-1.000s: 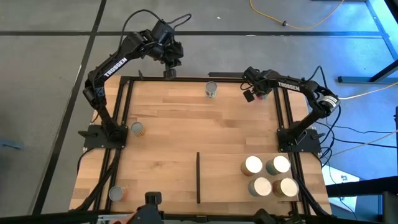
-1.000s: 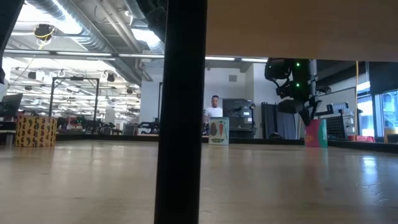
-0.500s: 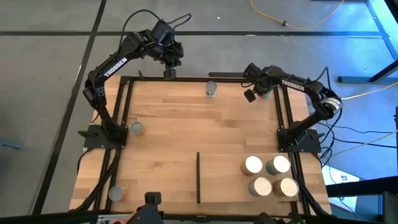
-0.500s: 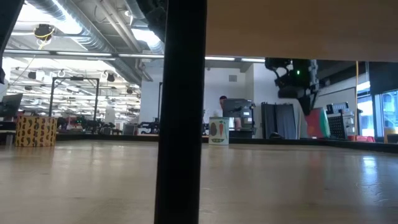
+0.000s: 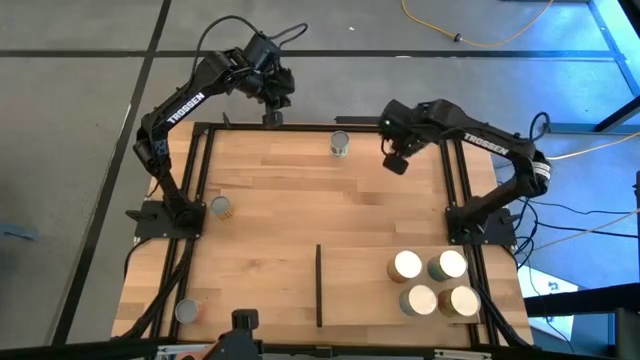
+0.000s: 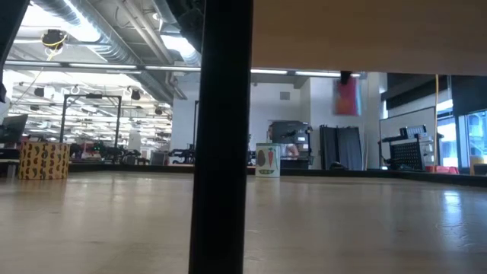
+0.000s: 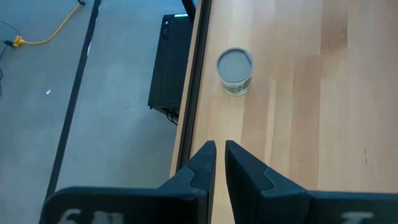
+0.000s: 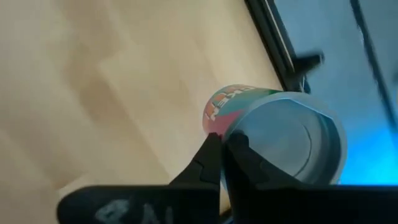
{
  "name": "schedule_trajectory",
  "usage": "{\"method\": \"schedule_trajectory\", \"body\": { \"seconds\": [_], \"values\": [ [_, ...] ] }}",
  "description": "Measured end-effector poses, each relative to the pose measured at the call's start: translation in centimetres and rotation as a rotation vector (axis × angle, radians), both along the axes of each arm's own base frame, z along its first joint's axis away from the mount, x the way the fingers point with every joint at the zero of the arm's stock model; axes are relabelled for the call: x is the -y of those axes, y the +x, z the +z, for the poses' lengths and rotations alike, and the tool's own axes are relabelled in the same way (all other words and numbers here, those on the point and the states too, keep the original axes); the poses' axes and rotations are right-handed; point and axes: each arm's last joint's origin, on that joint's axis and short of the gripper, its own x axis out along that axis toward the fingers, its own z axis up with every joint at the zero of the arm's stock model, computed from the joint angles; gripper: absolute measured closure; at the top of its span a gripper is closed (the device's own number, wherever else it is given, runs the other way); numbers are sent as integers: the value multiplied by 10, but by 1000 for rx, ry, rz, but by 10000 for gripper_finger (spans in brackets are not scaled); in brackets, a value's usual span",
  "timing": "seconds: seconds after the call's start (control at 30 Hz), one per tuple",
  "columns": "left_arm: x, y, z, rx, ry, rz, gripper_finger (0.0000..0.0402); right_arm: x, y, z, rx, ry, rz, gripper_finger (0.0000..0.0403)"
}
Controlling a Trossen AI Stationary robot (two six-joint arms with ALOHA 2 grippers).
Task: Pick and place cans onto a shelf
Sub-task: Put the canned chicken soup on the shelf
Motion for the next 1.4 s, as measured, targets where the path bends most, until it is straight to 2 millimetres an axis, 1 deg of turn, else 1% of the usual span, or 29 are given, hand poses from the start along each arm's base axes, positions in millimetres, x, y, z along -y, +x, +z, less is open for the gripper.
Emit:
{"method": "schedule_trajectory", "body": {
  "seconds": [0.17,0.27,0.33,0.47,0.57,0.67,0.73,0.87,0.97,1.07,1.2,1.4],
  "values": [
    [1,-1,-1,-8,-7,0,374,-39,12,34,87,34,198,395],
    [1,-1,-1,-13,-12,0,374,-64,15,49,126,68,325,395],
    [1,-1,-1,-9,-16,-8,374,-82,15,56,120,72,417,395],
    [5,0,-1,26,-66,-127,374,-115,14,69,145,95,564,395],
    [12,0,-3,57,-134,-242,374,-137,12,75,183,135,610,395],
    [19,1,-4,60,-182,-340,374,-157,14,73,182,164,627,395],
    [24,1,-5,48,-197,-377,374,-171,20,68,179,214,658,395],
    [31,3,-7,18,-221,-397,374,-200,34,56,169,291,736,395],
    [36,5,-8,9,-233,-406,374,-215,45,46,161,303,754,395],
    [39,7,-8,7,-234,-417,374,-225,55,37,161,309,759,395],
    [43,10,-8,5,-235,-430,374,-235,61,28,138,335,751,395],
    [44,11,-8,4,-234,-435,374,-247,63,23,122,397,766,395]
  ]
}}
